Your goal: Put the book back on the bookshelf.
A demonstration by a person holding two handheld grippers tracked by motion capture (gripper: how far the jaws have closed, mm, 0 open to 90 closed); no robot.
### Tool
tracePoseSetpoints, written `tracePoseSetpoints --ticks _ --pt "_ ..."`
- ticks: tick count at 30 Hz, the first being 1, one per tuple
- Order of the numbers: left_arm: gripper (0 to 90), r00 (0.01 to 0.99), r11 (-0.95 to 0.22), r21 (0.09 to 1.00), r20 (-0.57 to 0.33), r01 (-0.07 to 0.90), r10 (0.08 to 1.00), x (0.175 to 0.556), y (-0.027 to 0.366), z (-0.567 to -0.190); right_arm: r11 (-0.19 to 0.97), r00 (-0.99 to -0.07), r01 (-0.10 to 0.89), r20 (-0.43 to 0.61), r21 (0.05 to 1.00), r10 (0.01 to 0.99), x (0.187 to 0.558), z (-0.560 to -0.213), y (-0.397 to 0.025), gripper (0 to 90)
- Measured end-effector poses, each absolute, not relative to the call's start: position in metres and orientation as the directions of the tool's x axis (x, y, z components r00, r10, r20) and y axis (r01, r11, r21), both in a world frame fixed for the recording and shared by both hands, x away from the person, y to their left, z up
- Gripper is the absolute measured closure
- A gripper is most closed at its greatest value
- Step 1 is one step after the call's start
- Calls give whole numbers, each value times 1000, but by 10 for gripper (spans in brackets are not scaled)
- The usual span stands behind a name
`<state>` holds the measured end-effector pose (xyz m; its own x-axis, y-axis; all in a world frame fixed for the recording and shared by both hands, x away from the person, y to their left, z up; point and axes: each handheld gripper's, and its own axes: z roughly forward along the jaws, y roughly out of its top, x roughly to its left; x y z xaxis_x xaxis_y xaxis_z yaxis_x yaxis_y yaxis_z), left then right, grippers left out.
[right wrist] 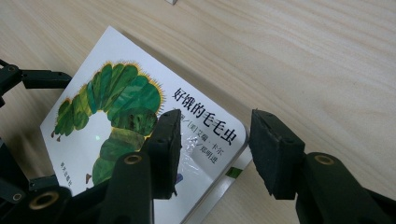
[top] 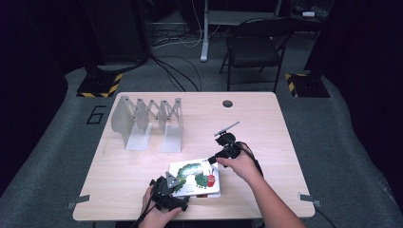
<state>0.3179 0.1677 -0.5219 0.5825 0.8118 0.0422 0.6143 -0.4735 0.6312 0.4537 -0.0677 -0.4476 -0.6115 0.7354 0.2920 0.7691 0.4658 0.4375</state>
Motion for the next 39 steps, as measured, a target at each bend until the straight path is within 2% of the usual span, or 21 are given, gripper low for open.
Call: tracePoseSetpoints --ticks 14,36,39 --pt "16 598 -529 633 127 565 791 317 164 -518 470 -618 767 307 437 724 453 -446 -66 553" --pt "33 640 -591 615 177 521 748 318 160 -515 478 -625 762 301 437 720 452 -447 -67 552" --pt "56 654 -612 614 197 499 731 317 158 -514 475 -620 766 304 433 723 452 -447 -66 552"
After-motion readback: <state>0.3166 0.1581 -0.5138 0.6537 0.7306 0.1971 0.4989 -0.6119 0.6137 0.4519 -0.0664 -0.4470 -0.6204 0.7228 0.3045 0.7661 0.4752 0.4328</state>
